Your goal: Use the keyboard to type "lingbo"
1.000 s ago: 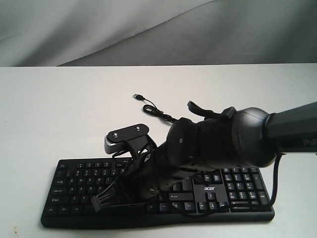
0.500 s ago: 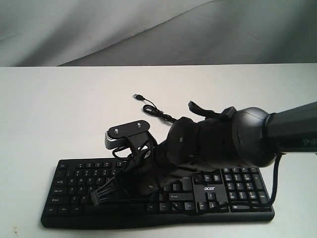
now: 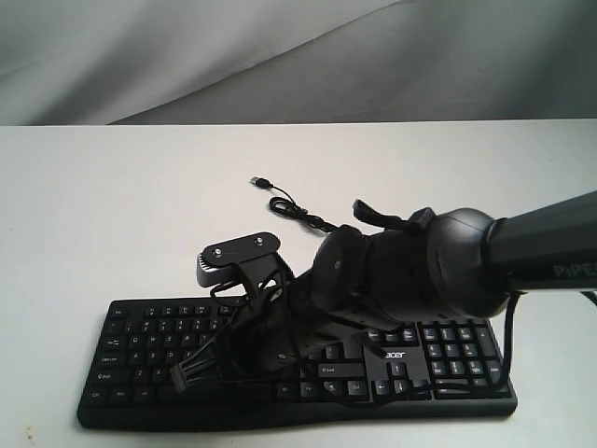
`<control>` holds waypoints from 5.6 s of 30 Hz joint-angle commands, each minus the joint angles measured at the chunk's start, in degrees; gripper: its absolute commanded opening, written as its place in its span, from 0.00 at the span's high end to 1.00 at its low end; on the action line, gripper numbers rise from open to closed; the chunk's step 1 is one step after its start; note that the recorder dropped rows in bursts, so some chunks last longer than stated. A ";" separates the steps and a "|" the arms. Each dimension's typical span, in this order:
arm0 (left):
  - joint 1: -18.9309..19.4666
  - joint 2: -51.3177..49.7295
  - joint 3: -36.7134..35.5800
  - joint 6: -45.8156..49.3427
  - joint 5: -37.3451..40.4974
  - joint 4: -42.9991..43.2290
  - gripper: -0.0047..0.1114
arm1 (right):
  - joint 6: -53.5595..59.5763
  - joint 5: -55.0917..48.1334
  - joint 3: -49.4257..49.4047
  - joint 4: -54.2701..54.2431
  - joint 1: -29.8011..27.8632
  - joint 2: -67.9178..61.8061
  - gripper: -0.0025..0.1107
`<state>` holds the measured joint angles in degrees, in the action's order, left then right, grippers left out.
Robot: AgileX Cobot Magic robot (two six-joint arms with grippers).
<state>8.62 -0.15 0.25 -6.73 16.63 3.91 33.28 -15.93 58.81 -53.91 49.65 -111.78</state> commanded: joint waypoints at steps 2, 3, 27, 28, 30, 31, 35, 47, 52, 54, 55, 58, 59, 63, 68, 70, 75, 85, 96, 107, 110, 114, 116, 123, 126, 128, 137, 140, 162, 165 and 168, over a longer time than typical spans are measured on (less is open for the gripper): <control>0.11 0.15 -0.25 -0.23 -0.26 -0.46 0.96 | 1.00 0.34 -0.04 -0.67 0.15 0.00 0.98; 0.11 0.15 -0.25 -0.23 -0.26 -0.46 0.96 | 1.00 0.34 -0.04 -0.67 0.15 0.00 0.98; 0.11 0.15 -0.25 -0.23 -0.26 -0.46 0.96 | 2.49 -2.08 6.89 -0.46 0.15 -0.77 0.98; 0.11 0.15 -0.25 -0.23 -0.26 -0.46 0.96 | 2.49 -2.09 7.34 -0.30 0.15 -1.29 0.98; 0.11 0.15 -0.25 -0.23 -0.26 -0.46 0.96 | 2.49 -2.65 7.97 -0.53 0.15 -1.78 0.98; 0.11 0.15 -0.25 -0.23 -0.26 -0.46 0.96 | 2.49 -2.76 7.97 -0.49 0.15 -2.44 0.98; 0.11 0.15 -0.25 -0.23 -0.26 -0.46 0.96 | 2.15 -3.03 7.97 -0.49 0.15 -4.36 0.98; 0.11 0.15 -0.25 -0.23 -0.26 -0.46 0.96 | 2.15 -2.05 7.97 -0.37 -0.09 -4.65 0.98; 0.11 0.15 -0.25 -0.23 -0.26 -0.46 0.96 | 2.38 -1.26 7.97 -0.11 -0.21 -4.65 0.98; 0.11 0.15 -0.25 -0.23 -0.26 -0.46 0.96 | 2.38 -1.12 7.97 -0.11 -0.45 -4.65 0.98; 0.11 0.15 -0.25 -0.23 -0.26 -0.46 0.96 | 2.38 -1.11 7.97 -0.11 -0.47 -4.65 0.98; 0.11 0.15 -0.25 -0.23 -0.26 -0.46 0.96 | 2.38 -0.51 7.97 0.29 -0.47 -4.65 0.98; 0.11 0.15 -0.25 -0.23 -0.26 -0.46 0.96 | 2.38 -0.51 7.97 0.40 -0.47 -4.65 0.98; 0.11 0.15 -0.25 -0.23 -0.26 -0.46 0.96 | 2.38 -0.51 7.97 0.40 -0.47 -4.65 0.98; 0.11 0.15 -0.25 -0.23 -0.26 -0.46 0.96 | 2.38 -0.36 7.97 0.40 -0.47 -5.08 0.98; 0.11 0.15 -0.25 -0.23 -0.26 -0.46 0.96 | 2.28 -0.73 7.97 0.40 -0.47 -6.03 0.98; 0.11 0.15 -0.25 -0.23 -0.26 -0.46 0.96 | 2.28 -1.17 7.97 0.27 -0.47 -6.95 0.98; 0.11 0.15 -0.25 -0.23 -0.26 -0.46 0.96 | 2.28 -2.04 7.97 1.36 -0.47 -3.88 0.98; 0.11 0.15 -0.25 -0.23 -0.26 -0.46 0.96 | -4.52 -4.52 6.49 7.46 -0.47 -2.00 0.98; 0.11 0.15 -0.25 -0.23 -0.26 -0.46 0.96 | -3.02 -3.20 5.52 6.61 -0.12 -2.00 0.98; 0.11 0.15 -0.25 -0.23 -0.26 -0.46 0.96 | -2.89 -2.72 5.63 6.61 0.10 -2.00 0.98; 0.11 0.15 -0.25 -0.23 -0.26 -0.46 0.96 | -2.77 -2.75 5.63 6.48 0.16 -2.00 0.98; 0.11 0.15 -0.25 -0.23 -0.26 -0.46 0.96 | -2.65 -2.70 5.63 6.38 0.16 -2.11 0.98; 0.11 0.15 -0.25 -0.23 -0.26 -0.46 0.96 | -1.07 -2.70 5.63 4.42 0.40 -3.05 0.98; 0.11 0.15 -0.25 -0.23 -0.26 -0.46 0.96 | -1.07 -2.70 5.63 4.42 0.40 -3.05 0.98; 0.11 0.15 -0.25 -0.23 -0.26 -0.46 0.96 | -0.95 -2.70 5.63 4.42 0.40 -3.05 0.98; 0.11 0.15 -0.25 -0.23 -0.26 -0.46 0.96 | -0.72 -2.70 5.63 4.28 0.61 -3.05 0.98; 0.11 0.15 -0.25 -0.23 -0.26 -0.46 0.96 | -0.72 -2.81 5.63 4.28 0.61 -3.05 0.98; 0.11 0.15 -0.25 -0.23 -0.26 -0.46 0.96 | -0.48 -2.36 5.63 4.47 1.07 -3.05 0.98; 0.11 0.15 -0.25 -0.23 -0.26 -0.46 0.96 | -0.71 -2.36 5.63 4.86 1.07 -3.31 0.98; 0.11 0.15 -0.25 -0.23 -0.26 -0.46 0.96 | -0.89 -2.47 5.63 4.86 1.07 -4.65 0.98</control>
<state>8.62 -0.15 0.25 -6.73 16.63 3.91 32.23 -18.76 64.52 -49.44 50.63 -115.44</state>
